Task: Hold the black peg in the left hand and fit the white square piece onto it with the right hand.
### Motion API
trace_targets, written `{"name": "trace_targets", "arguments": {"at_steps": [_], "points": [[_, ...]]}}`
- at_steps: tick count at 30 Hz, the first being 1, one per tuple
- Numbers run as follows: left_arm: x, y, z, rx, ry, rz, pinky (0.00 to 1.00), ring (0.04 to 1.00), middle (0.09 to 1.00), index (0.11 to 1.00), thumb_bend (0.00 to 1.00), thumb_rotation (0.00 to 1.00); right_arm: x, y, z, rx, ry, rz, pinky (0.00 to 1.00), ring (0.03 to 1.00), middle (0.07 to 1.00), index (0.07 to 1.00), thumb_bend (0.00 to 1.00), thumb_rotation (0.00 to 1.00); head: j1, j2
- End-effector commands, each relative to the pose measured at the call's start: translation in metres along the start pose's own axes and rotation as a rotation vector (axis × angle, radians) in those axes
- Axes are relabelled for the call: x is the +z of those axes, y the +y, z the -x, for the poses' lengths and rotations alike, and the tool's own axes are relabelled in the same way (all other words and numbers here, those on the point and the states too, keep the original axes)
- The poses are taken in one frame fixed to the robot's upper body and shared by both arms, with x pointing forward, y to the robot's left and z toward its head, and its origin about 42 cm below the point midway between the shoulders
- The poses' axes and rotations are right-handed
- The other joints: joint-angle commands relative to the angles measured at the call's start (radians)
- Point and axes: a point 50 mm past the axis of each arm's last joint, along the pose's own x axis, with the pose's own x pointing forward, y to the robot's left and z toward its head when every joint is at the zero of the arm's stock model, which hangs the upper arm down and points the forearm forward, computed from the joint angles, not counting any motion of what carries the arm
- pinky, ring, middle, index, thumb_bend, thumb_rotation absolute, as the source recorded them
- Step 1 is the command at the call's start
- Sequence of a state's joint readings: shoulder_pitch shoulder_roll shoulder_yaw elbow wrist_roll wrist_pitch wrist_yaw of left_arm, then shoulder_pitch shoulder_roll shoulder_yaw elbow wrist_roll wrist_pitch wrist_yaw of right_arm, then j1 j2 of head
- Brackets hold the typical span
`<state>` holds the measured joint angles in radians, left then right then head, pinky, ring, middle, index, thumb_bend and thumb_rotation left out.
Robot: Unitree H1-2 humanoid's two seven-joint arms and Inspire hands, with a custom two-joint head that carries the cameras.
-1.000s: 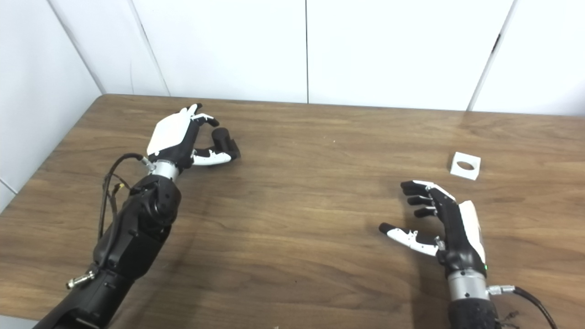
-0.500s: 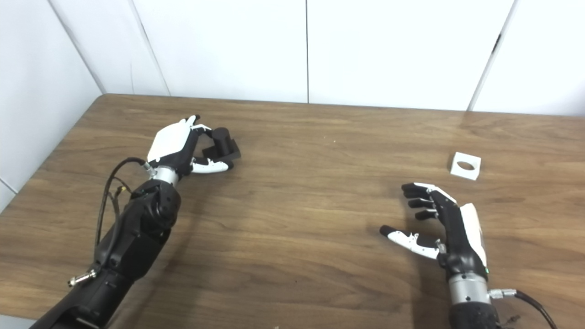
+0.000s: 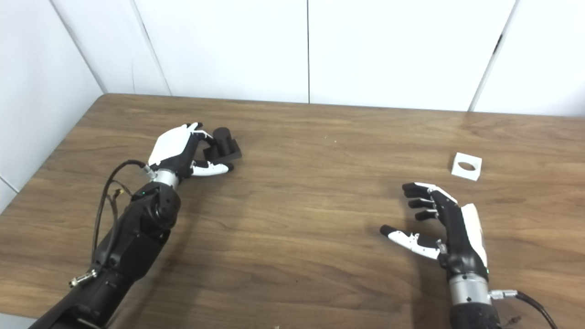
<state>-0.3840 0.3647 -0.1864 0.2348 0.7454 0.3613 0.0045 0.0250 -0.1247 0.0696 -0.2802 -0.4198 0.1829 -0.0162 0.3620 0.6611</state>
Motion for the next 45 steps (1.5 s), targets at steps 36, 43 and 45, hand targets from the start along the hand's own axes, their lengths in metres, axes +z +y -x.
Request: {"name": "trace_targets", "arguments": {"at_steps": [36,43,45], "points": [[0.011,0.013,0.002,-0.125,-0.196,0.278,0.96,0.992,0.92,0.485,0.51,0.09,0.011,-0.005,-0.007,-0.037,-0.084,0.003,0.57,0.669,0.701,0.679,0.66,0.0,-0.011,0.007],[0.016,0.01,0.007,-0.157,-0.283,0.273,1.0,1.0,0.936,0.487,0.51,0.09,0.011,-0.004,-0.007,-0.036,-0.093,0.013,0.56,0.655,0.692,0.676,0.67,0.0,-0.016,0.007],[0.018,0.007,0.009,-0.162,-0.307,0.283,1.0,1.0,0.942,0.487,0.51,0.09,0.011,-0.004,-0.008,-0.038,-0.094,0.019,0.55,0.65,0.69,0.678,0.67,0.0,-0.024,0.01]]}}
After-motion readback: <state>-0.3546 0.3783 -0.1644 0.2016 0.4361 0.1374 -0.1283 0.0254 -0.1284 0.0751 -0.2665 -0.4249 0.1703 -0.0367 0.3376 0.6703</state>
